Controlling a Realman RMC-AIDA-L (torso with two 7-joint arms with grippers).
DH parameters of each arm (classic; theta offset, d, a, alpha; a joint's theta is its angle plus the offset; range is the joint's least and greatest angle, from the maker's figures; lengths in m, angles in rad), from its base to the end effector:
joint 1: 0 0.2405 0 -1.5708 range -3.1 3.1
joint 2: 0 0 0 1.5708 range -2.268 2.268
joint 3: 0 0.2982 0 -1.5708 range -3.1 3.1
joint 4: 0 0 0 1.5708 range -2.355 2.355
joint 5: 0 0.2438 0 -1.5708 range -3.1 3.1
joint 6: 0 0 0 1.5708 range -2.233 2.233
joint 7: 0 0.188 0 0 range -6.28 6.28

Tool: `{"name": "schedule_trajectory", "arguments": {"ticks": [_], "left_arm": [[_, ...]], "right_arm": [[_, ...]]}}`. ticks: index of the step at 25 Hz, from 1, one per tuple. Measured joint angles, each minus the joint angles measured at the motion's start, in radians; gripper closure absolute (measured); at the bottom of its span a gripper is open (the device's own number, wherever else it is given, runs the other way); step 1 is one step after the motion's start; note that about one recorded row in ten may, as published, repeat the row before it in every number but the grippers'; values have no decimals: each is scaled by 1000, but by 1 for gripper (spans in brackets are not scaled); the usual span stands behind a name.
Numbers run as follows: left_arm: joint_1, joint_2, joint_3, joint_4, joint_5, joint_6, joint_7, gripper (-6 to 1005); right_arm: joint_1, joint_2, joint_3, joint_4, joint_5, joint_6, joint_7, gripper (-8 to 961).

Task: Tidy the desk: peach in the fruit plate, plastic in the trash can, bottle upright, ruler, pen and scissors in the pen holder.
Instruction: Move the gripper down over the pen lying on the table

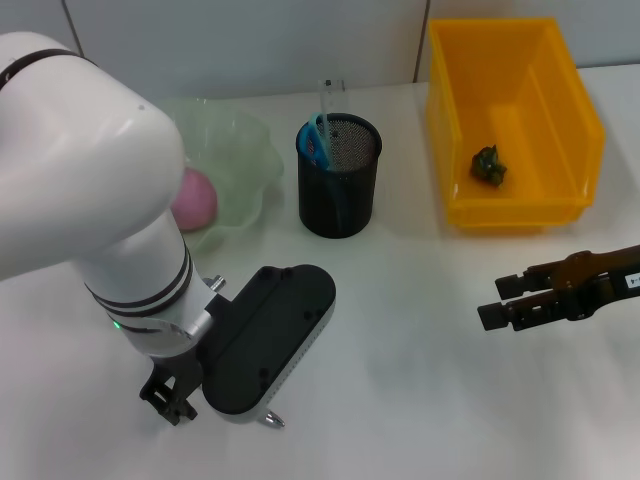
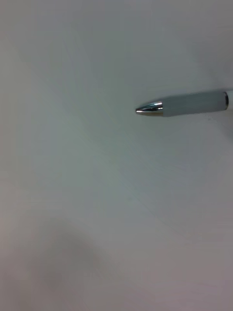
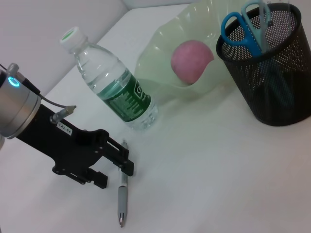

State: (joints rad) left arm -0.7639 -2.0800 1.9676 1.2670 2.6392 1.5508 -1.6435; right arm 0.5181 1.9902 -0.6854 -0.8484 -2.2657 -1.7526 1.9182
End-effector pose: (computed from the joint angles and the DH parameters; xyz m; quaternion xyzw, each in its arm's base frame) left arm -0.1839 0.3665 -0.1536 0.8585 -0.3480 -0.3650 0.0931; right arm 0.3278 0.3711 0.0002 -0.9076 0.4020 0.1093 0.0516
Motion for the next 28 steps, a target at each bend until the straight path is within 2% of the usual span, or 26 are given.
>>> {"name": "schedule_trajectory", "arguments": {"ticks": [6, 17, 28], "left_arm": [[-1, 0, 1, -7, 0, 0, -6, 376], [-25, 0, 2, -48, 8, 4, -35, 381], [-32, 0, 4, -52, 2, 9, -43, 439]], "right_arm": [[16, 8, -4, 2, -5, 8, -1, 115], [43, 9, -29, 8, -9, 25, 2, 115], [53, 9, -29, 8, -9, 31, 4, 114]]}}
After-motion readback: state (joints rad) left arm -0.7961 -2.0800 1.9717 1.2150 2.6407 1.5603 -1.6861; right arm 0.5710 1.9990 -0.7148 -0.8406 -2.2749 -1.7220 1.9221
